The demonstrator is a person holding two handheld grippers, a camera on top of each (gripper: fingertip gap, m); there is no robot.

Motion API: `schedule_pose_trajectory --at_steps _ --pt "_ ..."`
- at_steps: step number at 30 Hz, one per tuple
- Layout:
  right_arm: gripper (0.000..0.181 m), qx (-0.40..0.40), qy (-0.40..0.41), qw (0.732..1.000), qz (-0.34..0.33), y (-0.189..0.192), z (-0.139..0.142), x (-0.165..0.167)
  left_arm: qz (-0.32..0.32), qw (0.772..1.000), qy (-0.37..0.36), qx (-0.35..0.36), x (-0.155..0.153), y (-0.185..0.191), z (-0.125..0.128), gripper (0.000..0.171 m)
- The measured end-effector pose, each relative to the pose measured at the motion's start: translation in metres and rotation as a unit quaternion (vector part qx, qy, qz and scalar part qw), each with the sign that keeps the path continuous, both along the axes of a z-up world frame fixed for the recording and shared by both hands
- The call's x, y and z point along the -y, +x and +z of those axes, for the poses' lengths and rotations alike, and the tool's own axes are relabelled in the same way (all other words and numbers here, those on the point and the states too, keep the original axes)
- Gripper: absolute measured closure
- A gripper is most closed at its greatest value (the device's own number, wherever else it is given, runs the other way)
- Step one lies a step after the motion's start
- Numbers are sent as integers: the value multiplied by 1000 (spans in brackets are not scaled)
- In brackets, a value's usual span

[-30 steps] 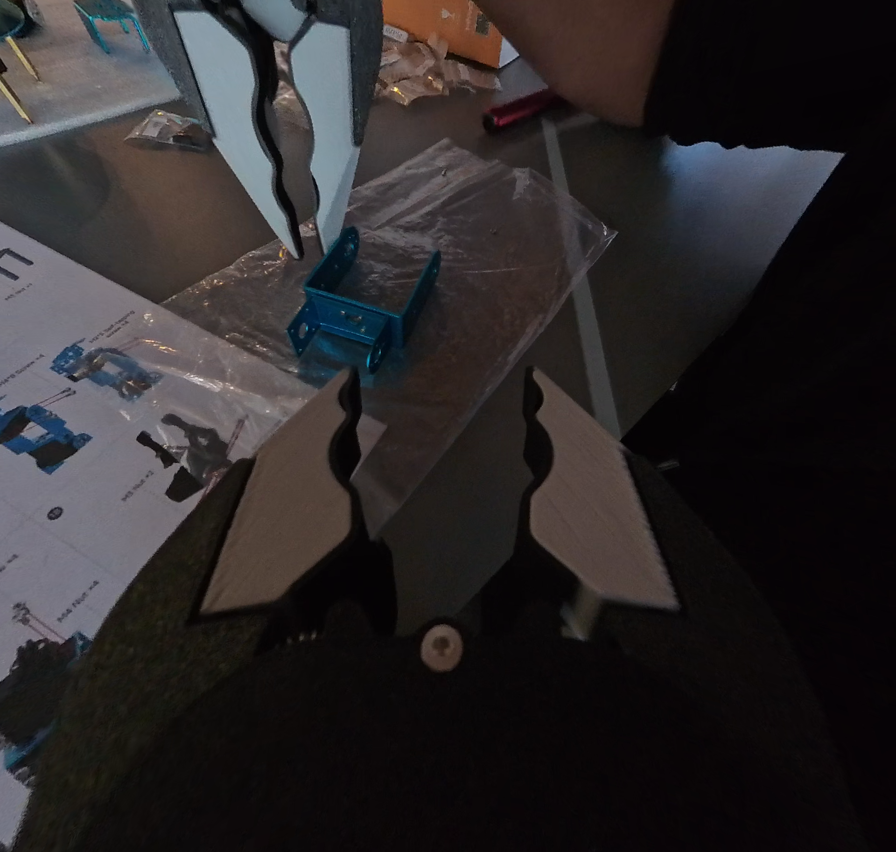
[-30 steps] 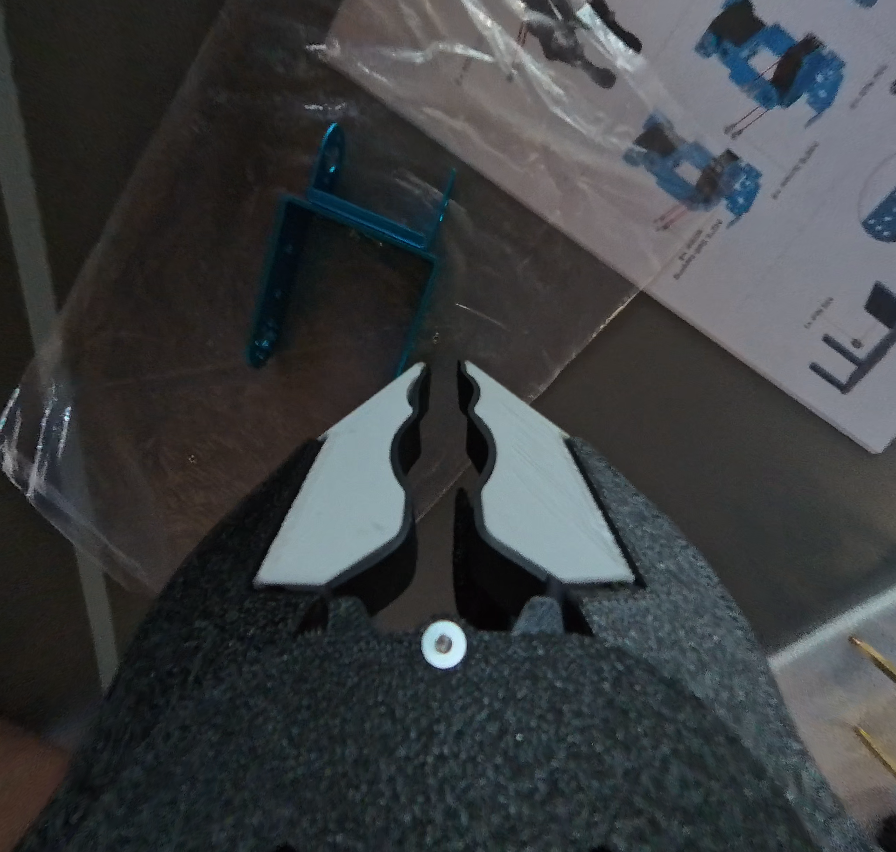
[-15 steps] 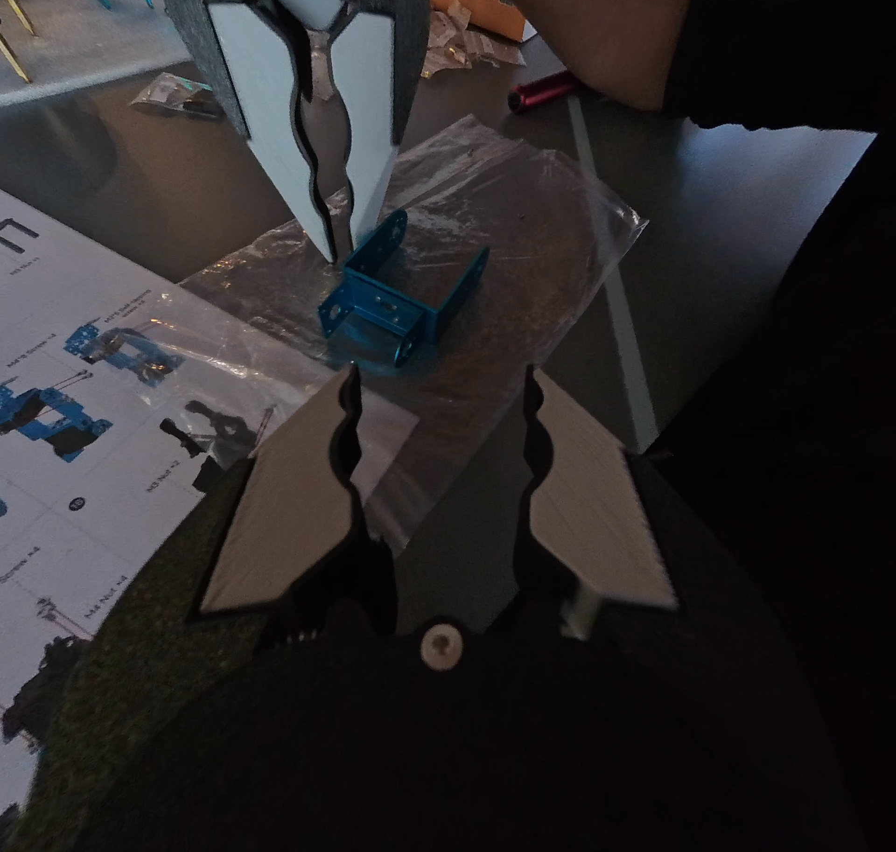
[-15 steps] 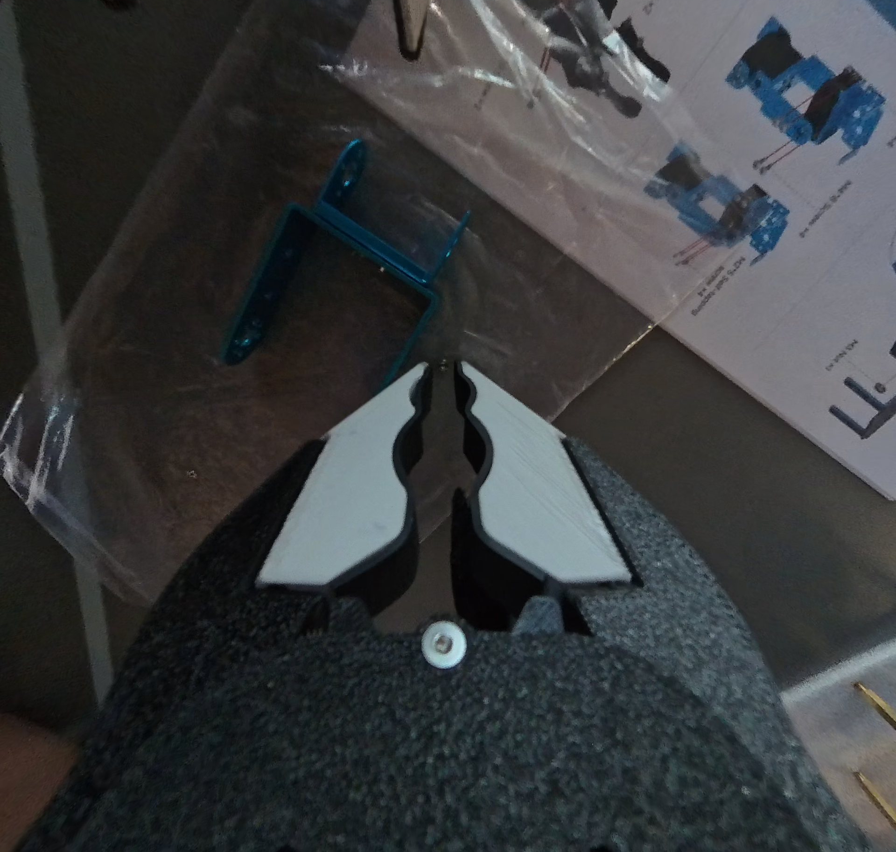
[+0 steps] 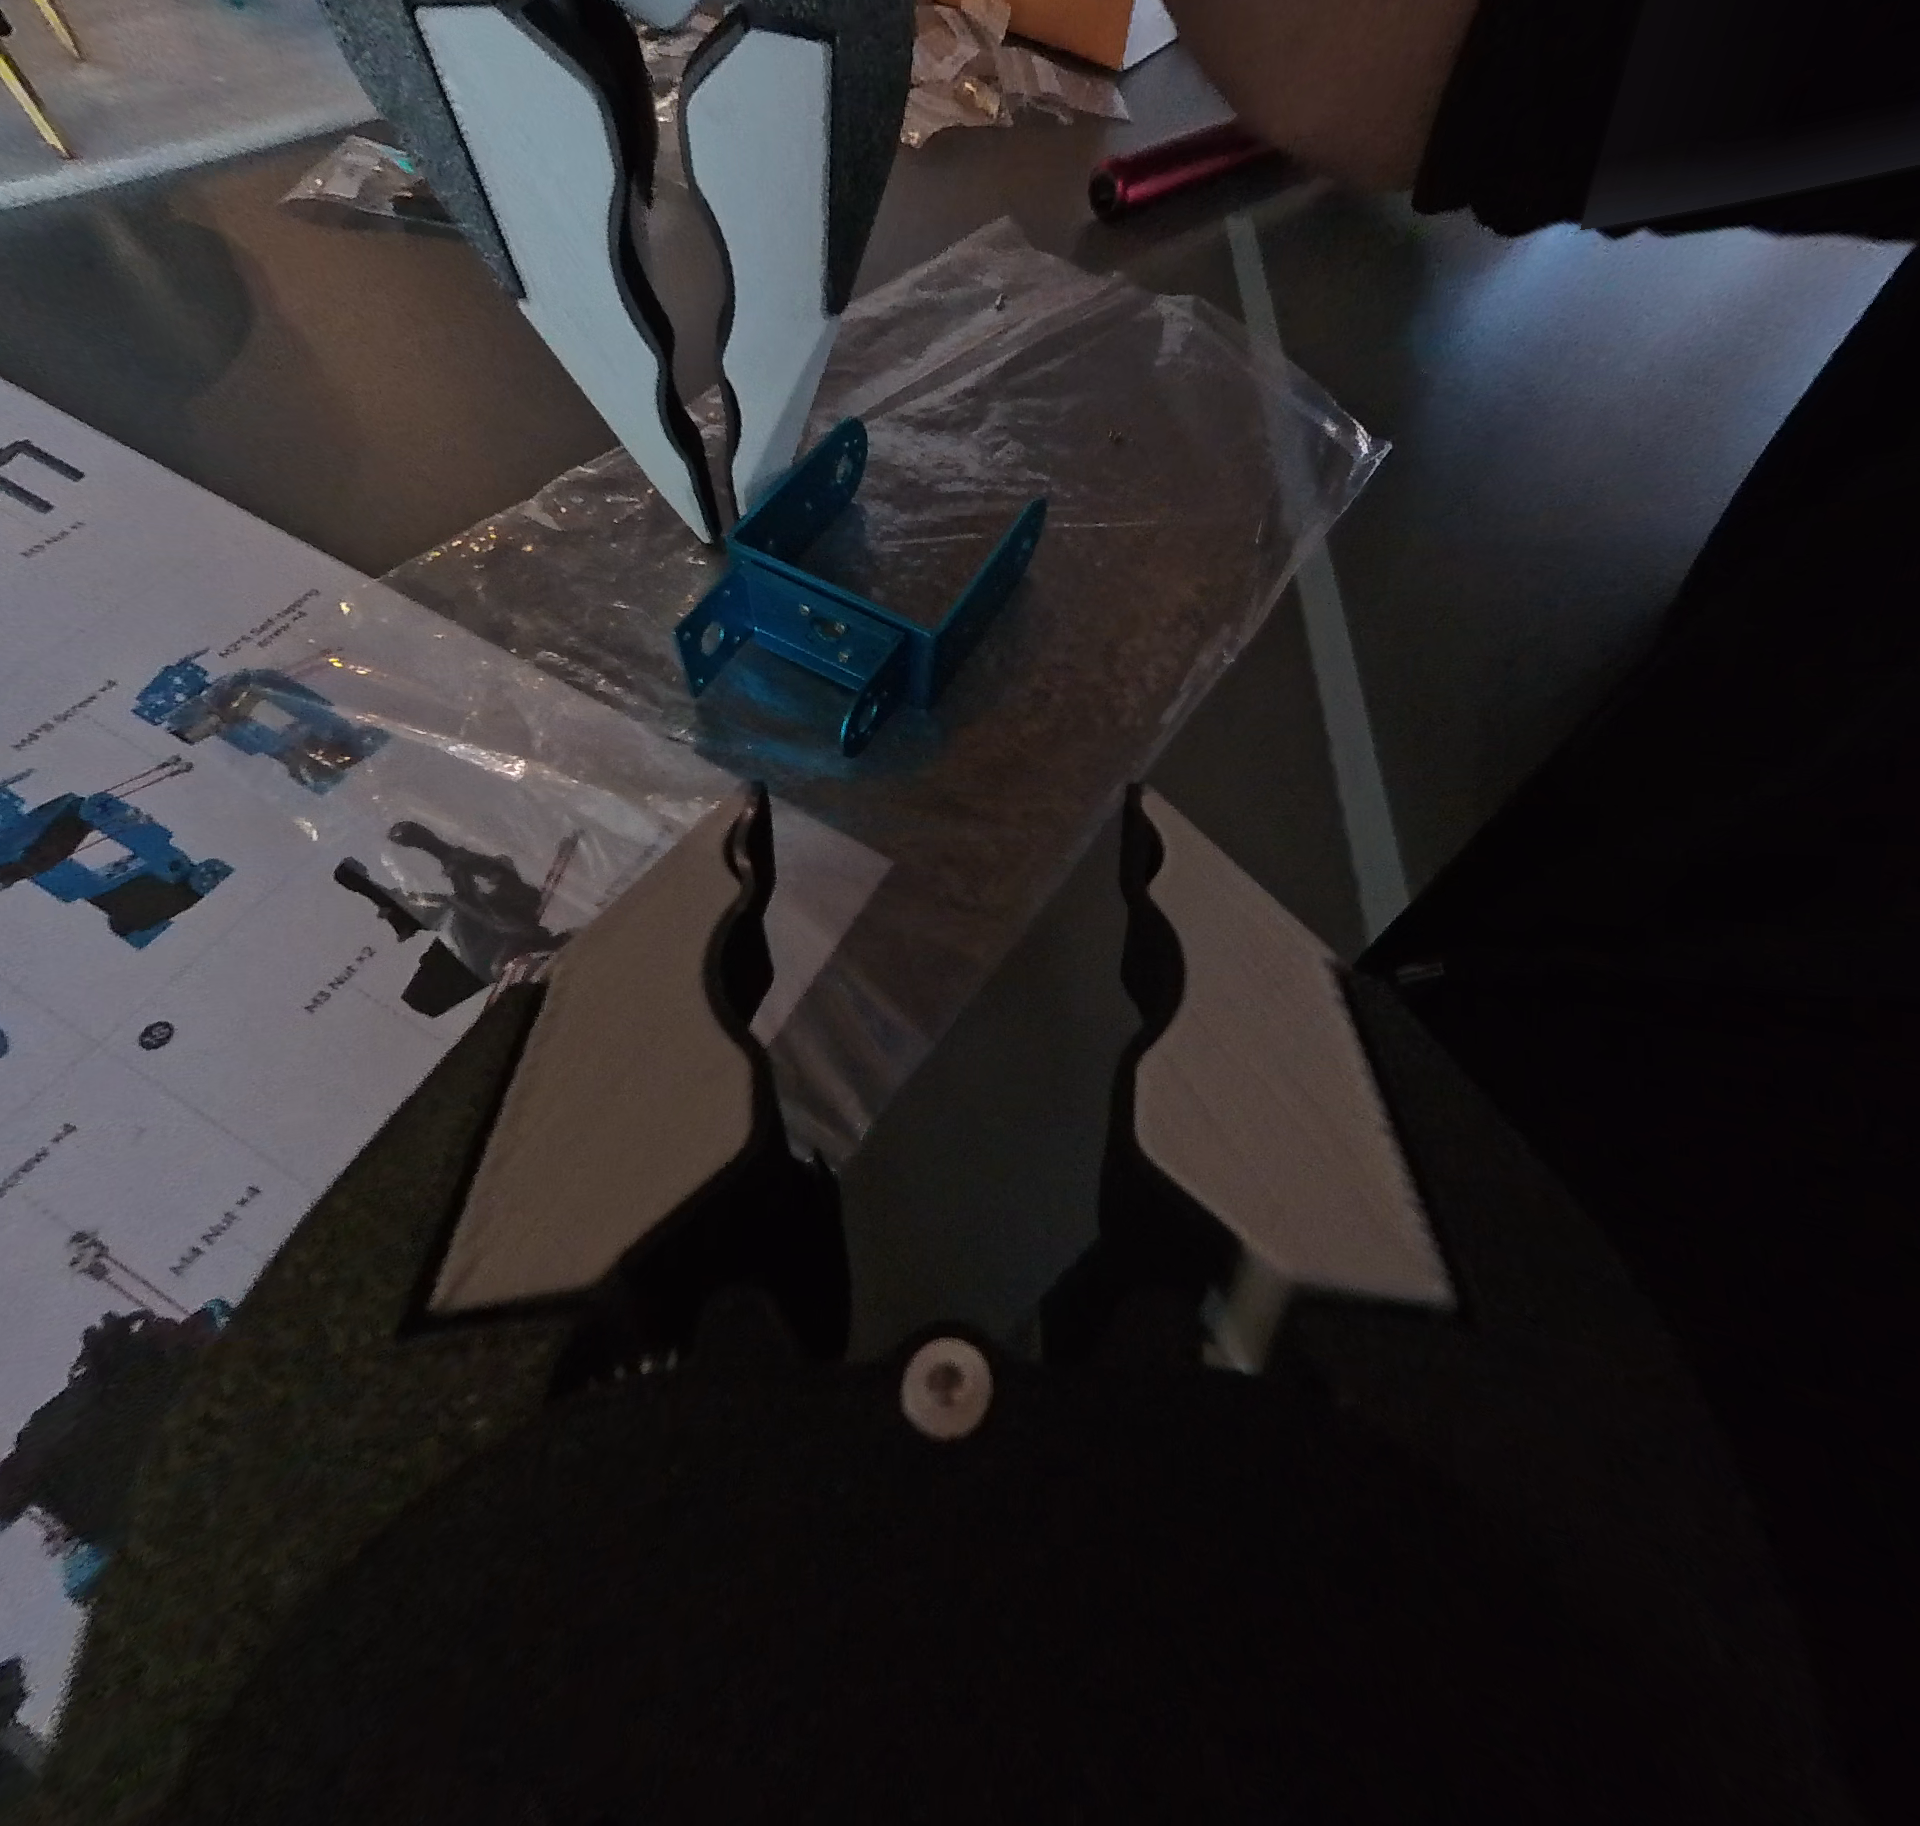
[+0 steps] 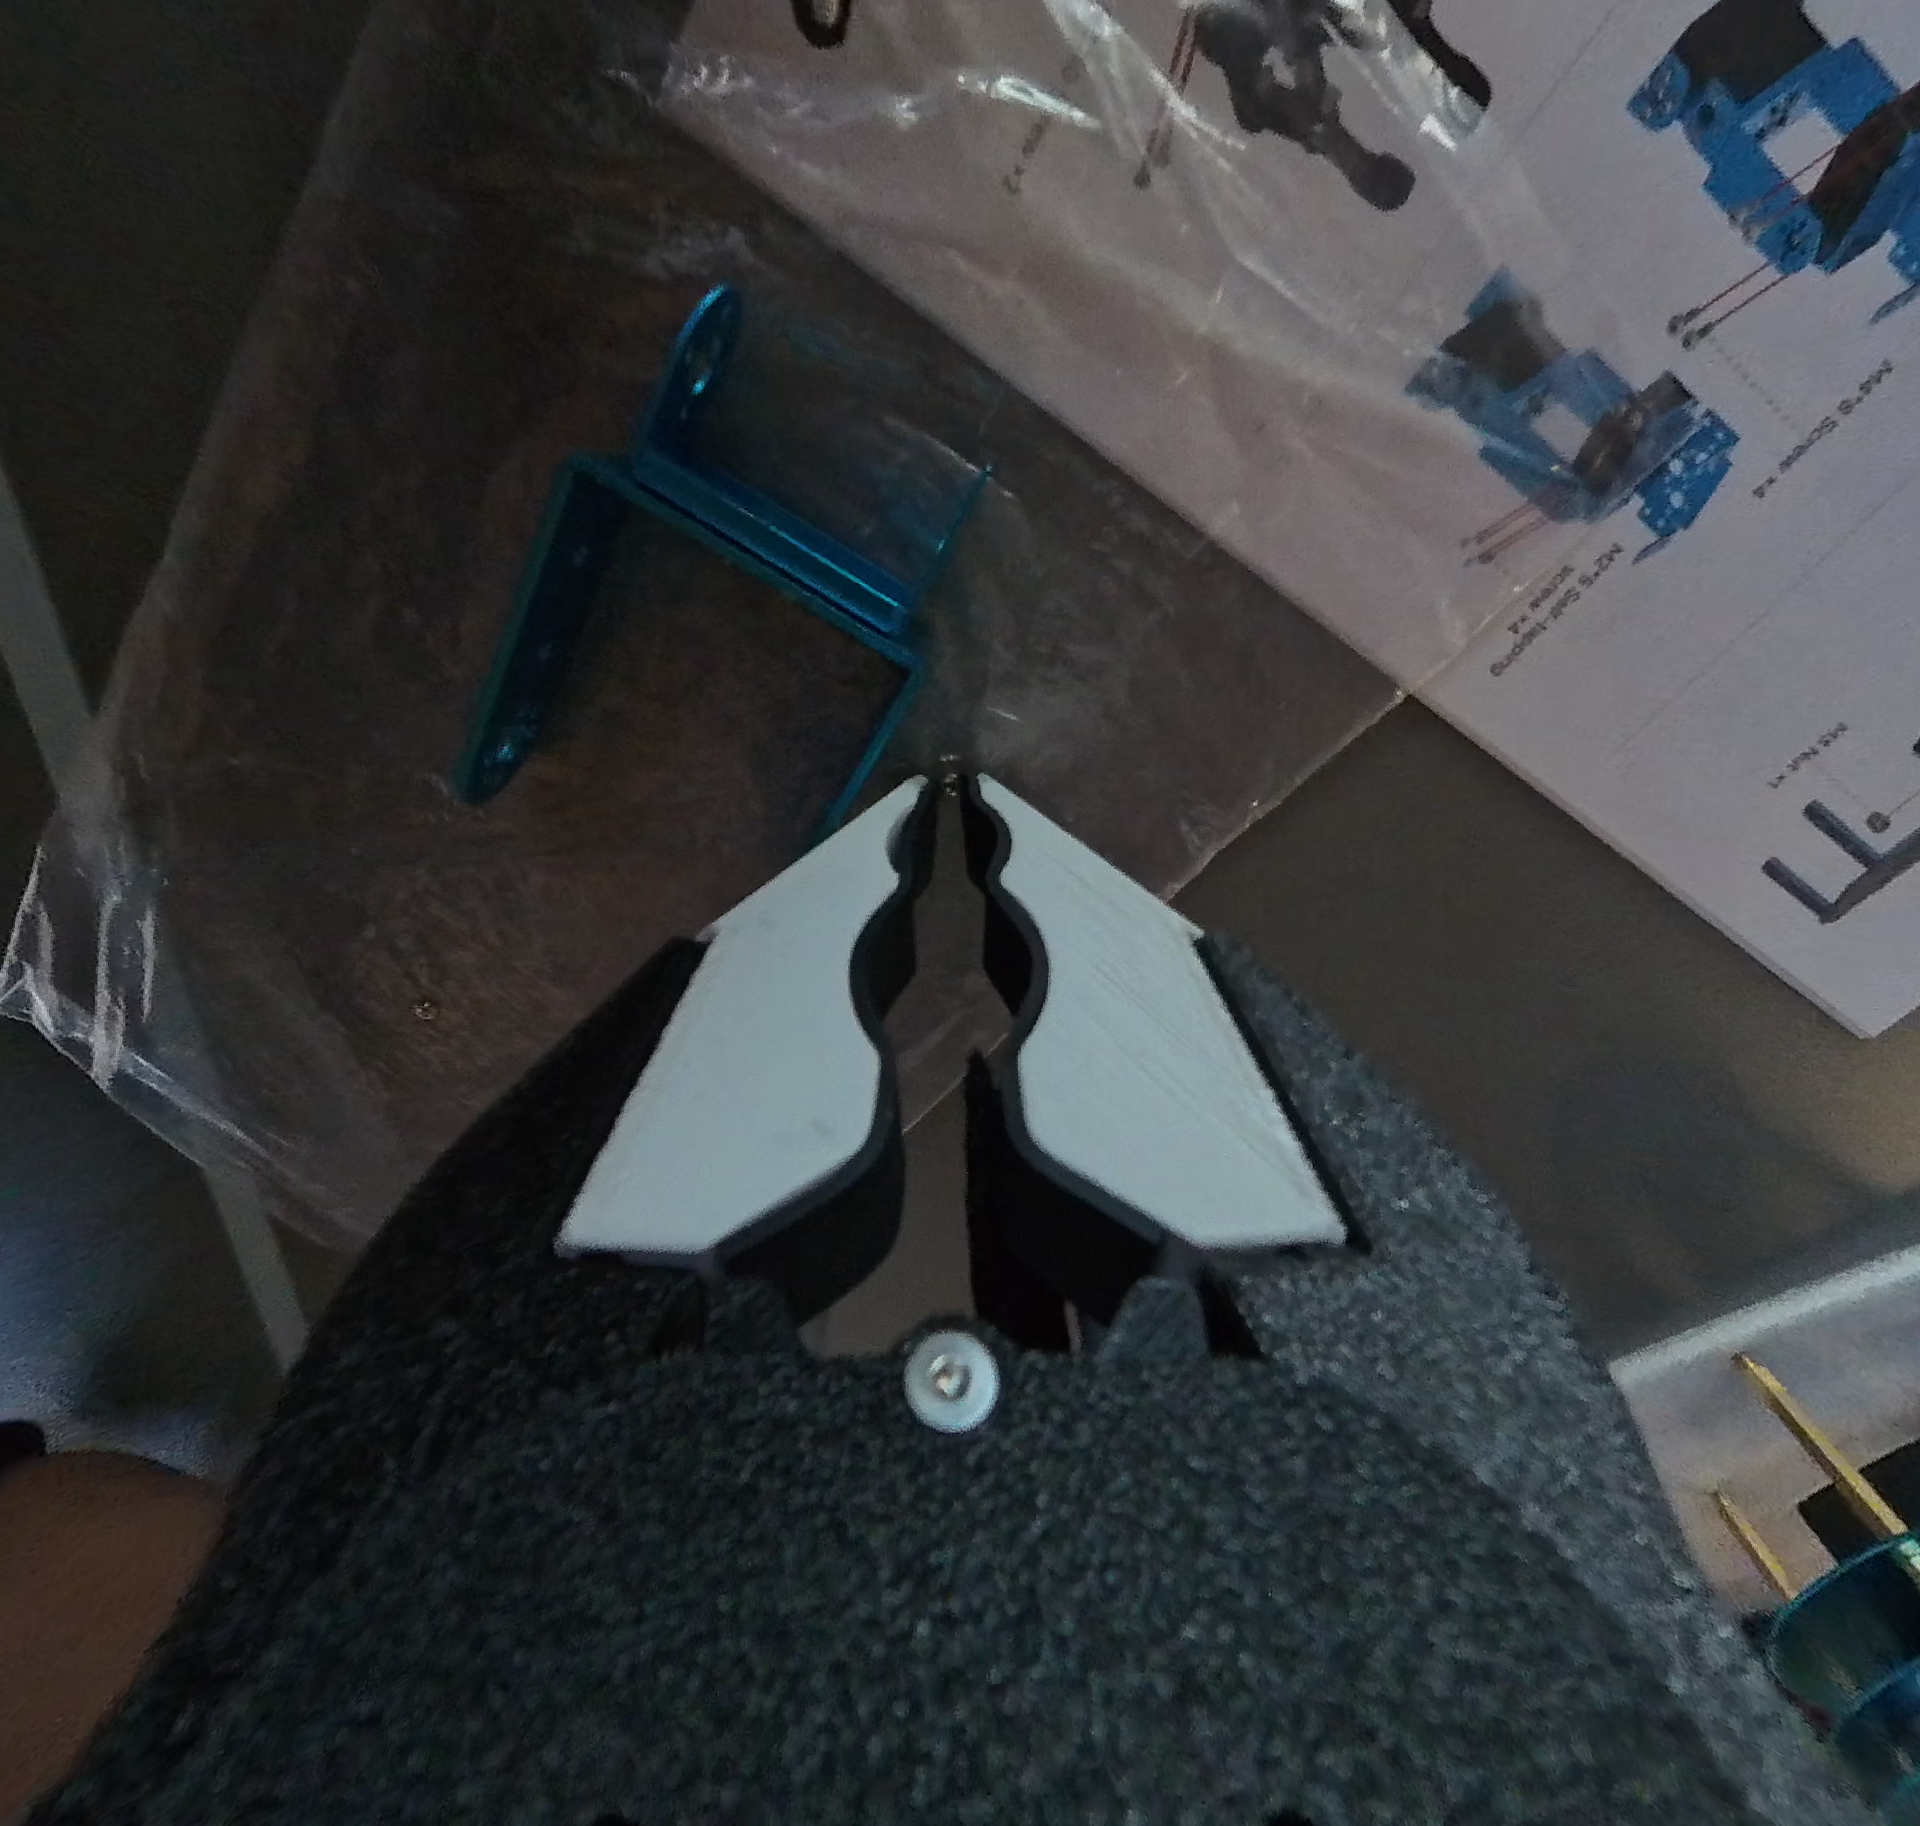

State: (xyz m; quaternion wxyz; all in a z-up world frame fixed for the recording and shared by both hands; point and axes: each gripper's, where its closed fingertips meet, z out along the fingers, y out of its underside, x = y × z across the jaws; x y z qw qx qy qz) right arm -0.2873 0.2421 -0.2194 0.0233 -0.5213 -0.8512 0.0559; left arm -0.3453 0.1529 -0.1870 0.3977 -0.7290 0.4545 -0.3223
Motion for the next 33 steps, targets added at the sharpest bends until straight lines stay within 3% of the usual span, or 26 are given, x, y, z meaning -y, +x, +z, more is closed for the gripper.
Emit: schedule_pose_trajectory --at_steps 5,11,17,21,24,27,31,33 --pt "178 -3 -4 1000 -4 -1 0 0 2 1000 5 4 2 1 2 105" --pt "179 -66 -5 998 -9 2 6 -2 9 1000 4 15 4 3 5 105" --pt "179 -217 0 976 -22 -2 33 7 11 999 -17 32 -2 17 8 105" --pt "181 -300 26 954 -8 -3 36 23 19 998 -46 30 -11 30 6 103" --pt "181 -333 35 942 -3 -3 31 32 11 997 -69 24 -8 41 3 101" --pt "181 -310 49 949 -2 3 19 31 16 997 -73 -4 -11 48 -6 98" --pt "181 -353 0 936 -5 -3 27 46 17 998 -65 -17 -10 56 -8 95" --pt "181 -365 27 930 -4 -6 27 42 21 998 -64 -19 -10 57 -9 95"
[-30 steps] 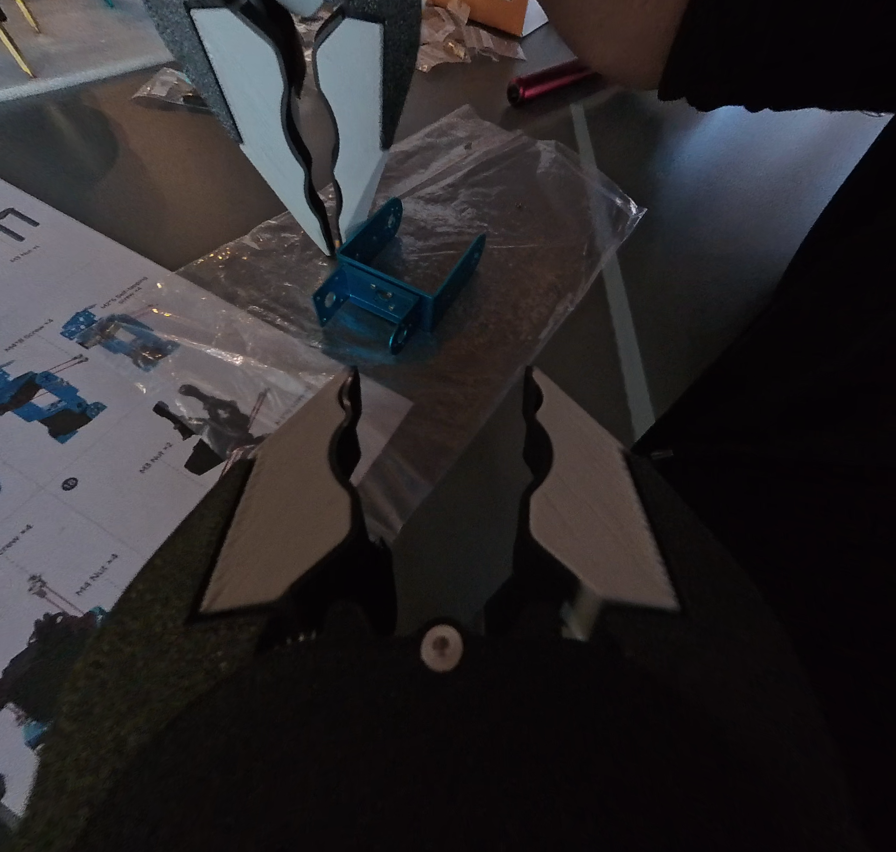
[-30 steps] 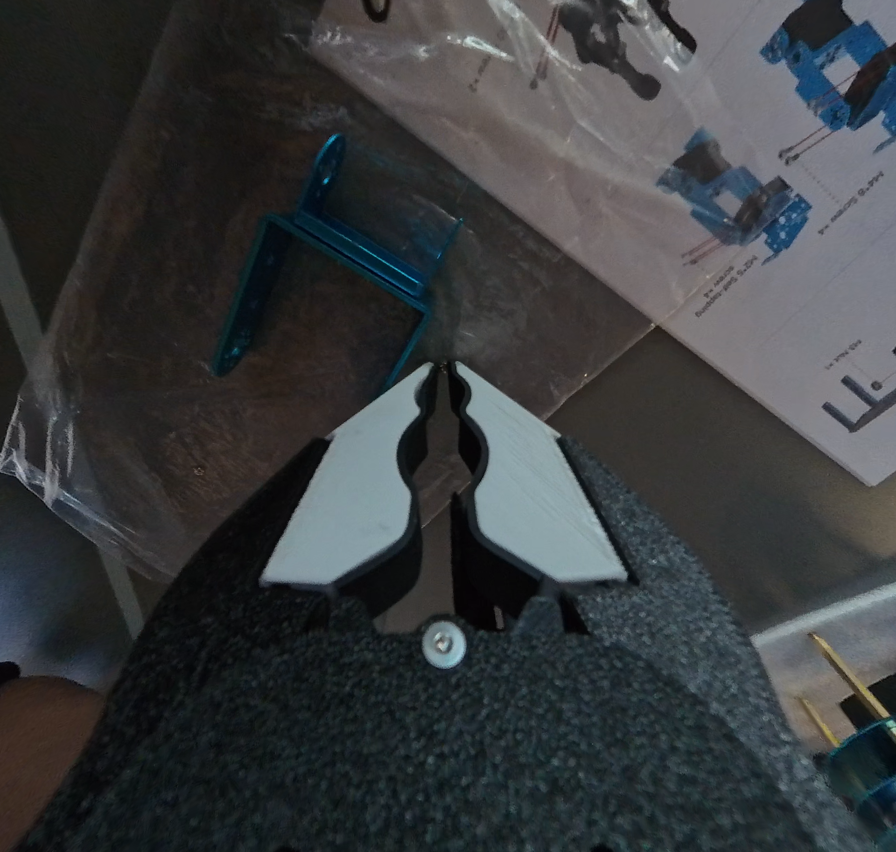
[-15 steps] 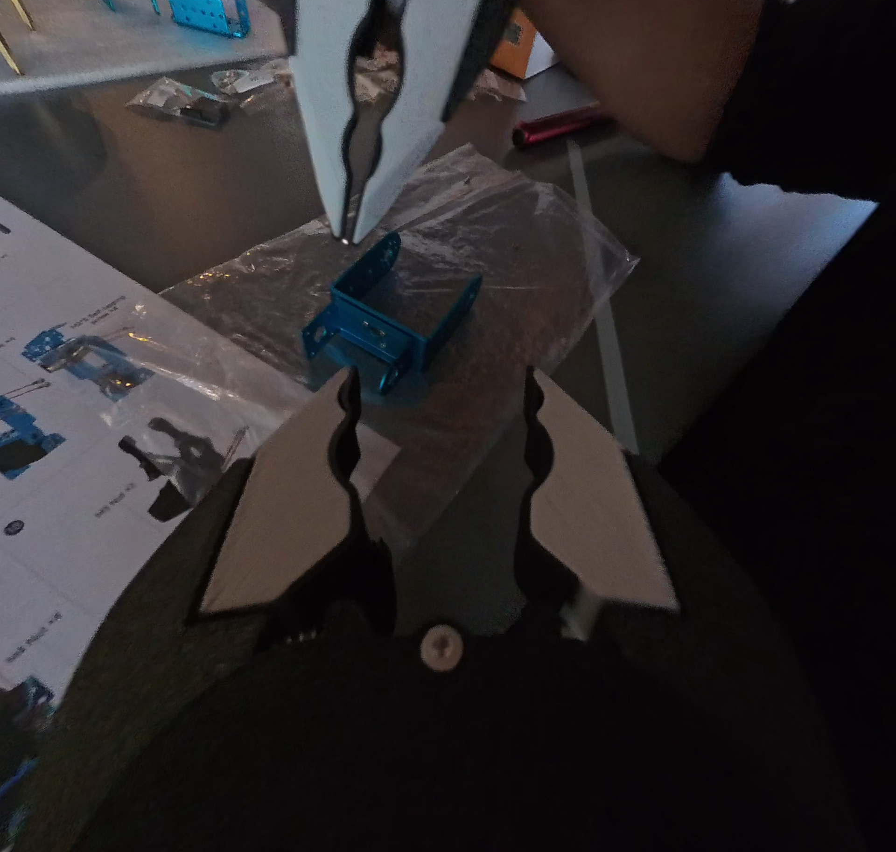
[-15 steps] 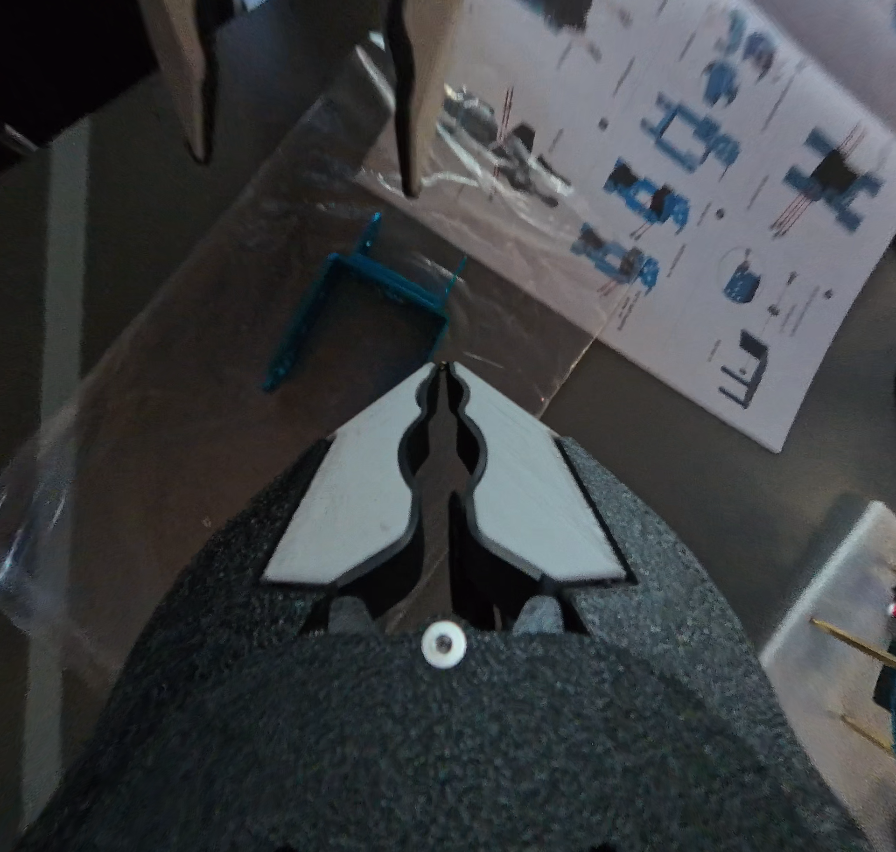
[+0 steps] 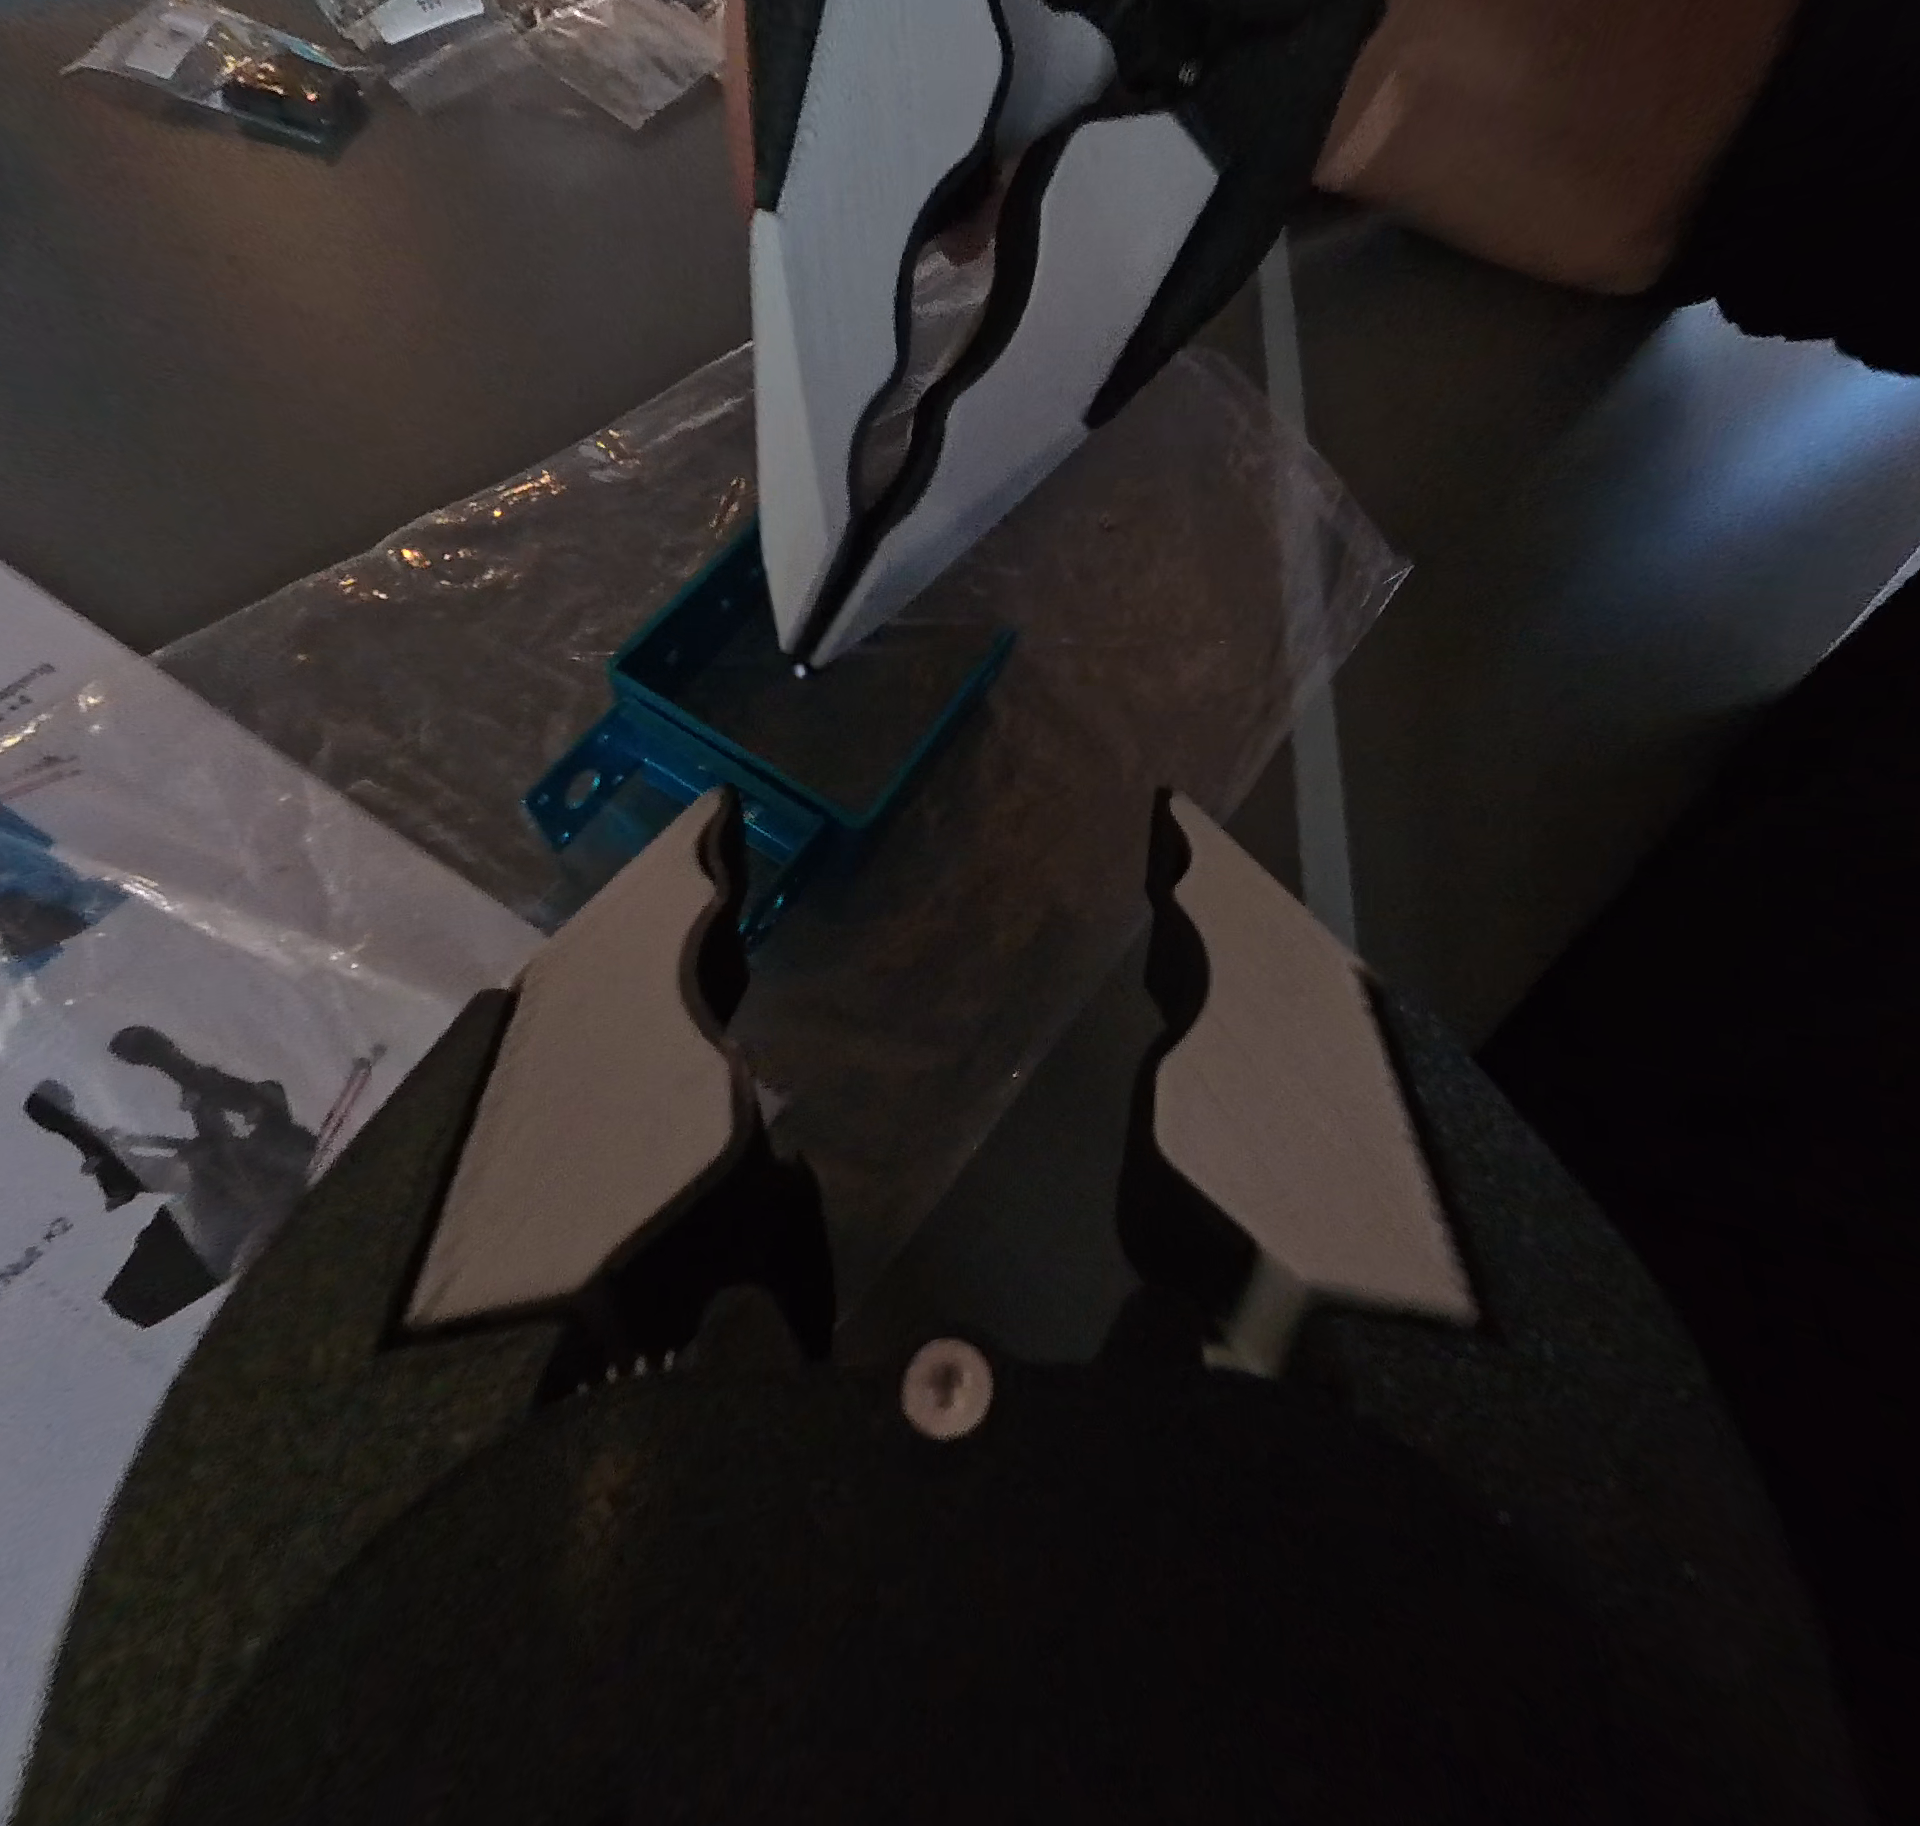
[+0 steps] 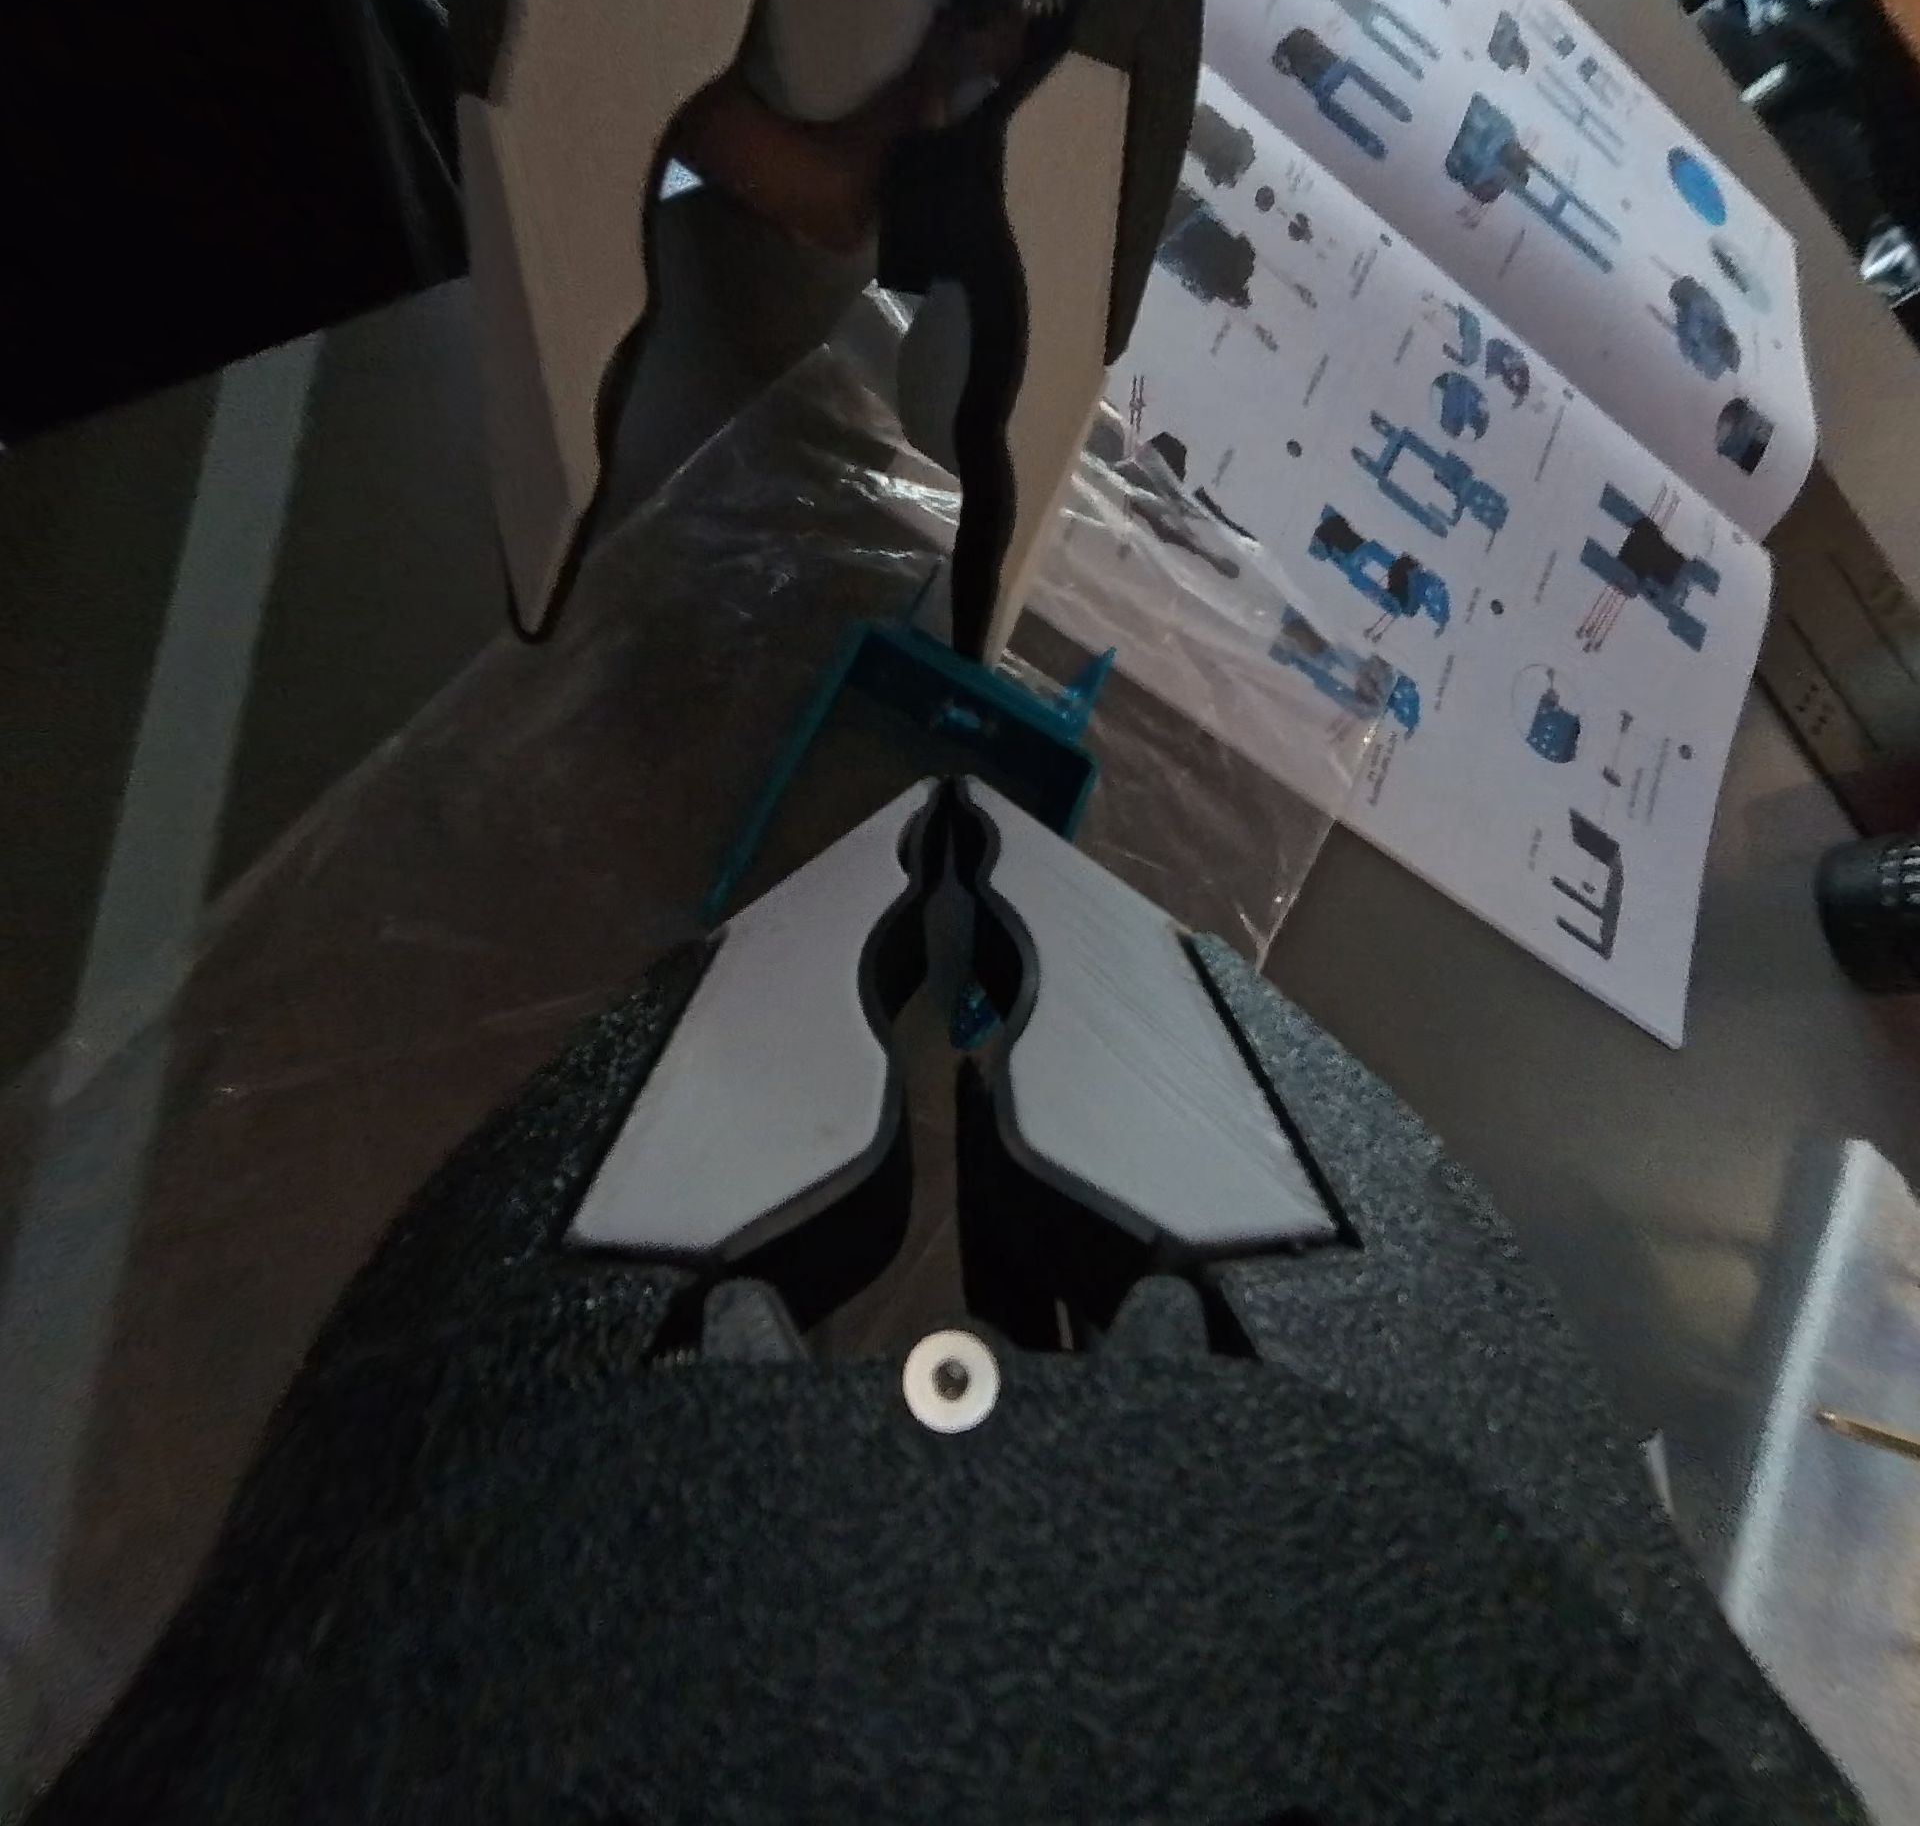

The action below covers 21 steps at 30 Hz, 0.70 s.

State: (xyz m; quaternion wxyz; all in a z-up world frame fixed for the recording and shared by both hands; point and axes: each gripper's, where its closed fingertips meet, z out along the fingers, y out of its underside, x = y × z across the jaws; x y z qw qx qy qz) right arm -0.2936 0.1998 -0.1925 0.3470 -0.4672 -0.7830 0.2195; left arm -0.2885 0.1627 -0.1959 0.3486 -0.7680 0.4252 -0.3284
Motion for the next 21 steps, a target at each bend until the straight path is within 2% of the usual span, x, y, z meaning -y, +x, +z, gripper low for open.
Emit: schedule_pose_trajectory --at_steps 5,13,17,21 --pt "181 -26 32 999 -3 -6 1 -2 6 1000 0 6 0 0 1 95" --pt "181 -33 17 999 4 -11 -3 2 -4 1000 8 -2 2 2 -1 95" --pt "181 -14 23 1000 -5 -8 -8 -1 -7 1000 8 -7 4 1 -2 95" --pt "176 31 -33 999 -10 -4 -9 4 -7 1000 10 -6 4 1 -1 95"
